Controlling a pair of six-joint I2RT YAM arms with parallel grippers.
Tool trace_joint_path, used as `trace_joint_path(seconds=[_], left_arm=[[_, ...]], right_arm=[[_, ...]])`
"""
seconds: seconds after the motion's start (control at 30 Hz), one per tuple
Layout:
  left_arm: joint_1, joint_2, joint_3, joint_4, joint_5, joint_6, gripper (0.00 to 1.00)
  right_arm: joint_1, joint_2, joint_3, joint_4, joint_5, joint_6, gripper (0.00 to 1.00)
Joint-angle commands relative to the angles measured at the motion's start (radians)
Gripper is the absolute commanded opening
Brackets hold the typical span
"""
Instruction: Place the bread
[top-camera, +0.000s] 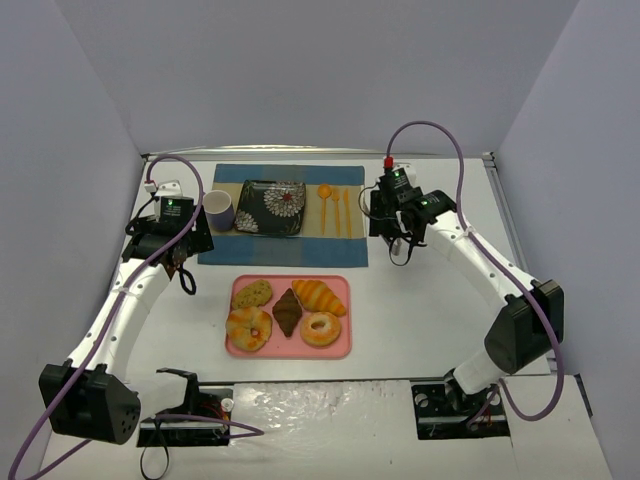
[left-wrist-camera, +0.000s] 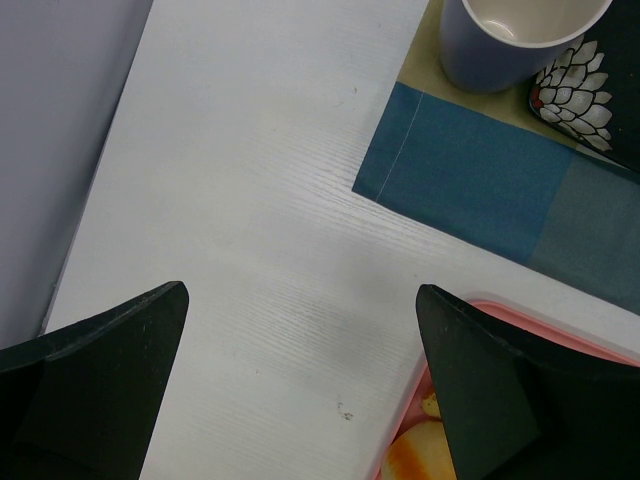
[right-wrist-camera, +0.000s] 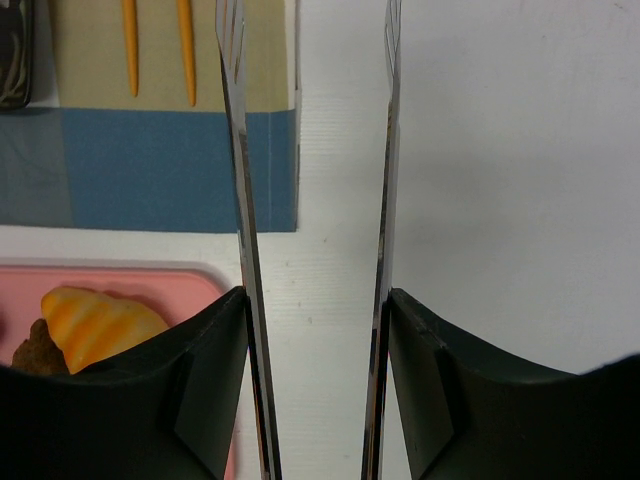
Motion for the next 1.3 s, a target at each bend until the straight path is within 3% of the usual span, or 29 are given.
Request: trace_joint_path(seconds=[0.0,1.27], left_arm=[[0.002,-0.028,0.016,0.018,-0.015,-0.003,0.97],[0.002,-0.057,0.013,-0.011,-0.019,-0.013,0.97]], right_arm=[[0.053,-0.072,0.054,-0.037,-0.012,0.01,0.51],[0.35,-0.21,-0.032,-0.284,-0.226,0.042,0.52]])
